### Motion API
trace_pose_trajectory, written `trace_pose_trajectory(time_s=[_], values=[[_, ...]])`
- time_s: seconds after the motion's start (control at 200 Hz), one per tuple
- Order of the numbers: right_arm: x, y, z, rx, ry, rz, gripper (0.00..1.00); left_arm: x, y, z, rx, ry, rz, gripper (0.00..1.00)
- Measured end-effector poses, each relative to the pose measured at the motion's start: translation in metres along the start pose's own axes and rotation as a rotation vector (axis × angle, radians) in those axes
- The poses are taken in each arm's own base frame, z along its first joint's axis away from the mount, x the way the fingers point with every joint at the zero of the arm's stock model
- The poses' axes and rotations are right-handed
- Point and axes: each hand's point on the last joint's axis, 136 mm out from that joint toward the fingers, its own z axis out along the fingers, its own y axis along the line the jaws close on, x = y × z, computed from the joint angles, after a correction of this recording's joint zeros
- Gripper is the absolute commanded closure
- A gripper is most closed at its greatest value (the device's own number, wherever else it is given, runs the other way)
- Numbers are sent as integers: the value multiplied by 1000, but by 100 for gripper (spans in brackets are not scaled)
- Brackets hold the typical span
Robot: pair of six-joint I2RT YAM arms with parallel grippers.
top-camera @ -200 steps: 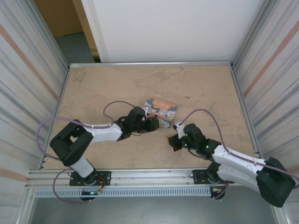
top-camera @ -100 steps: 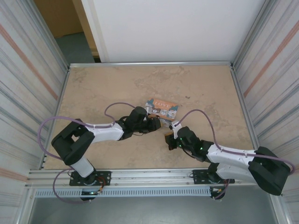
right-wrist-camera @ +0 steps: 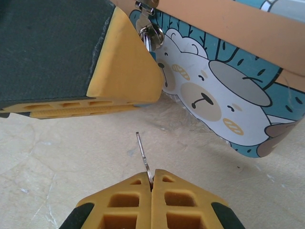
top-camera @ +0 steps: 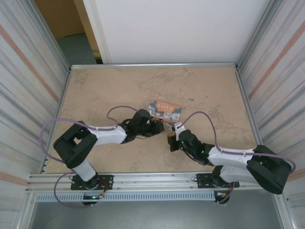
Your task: Unlock a padlock with a key
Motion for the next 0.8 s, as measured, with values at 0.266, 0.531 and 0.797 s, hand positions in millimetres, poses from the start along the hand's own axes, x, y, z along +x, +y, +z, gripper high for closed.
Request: trace_pose_trajectory(time_s=[0.266,0.531,0.797], values=[[-1,-2,3,15,-8,0,100,3,1,3,-4,11,-4,78],[1,-4,6,26,-2,-2,100,4,2,3,-5,11,-8,78],[-1,-6,8,41,-9,-2,100,4,2,3,-5,12,-8,78]])
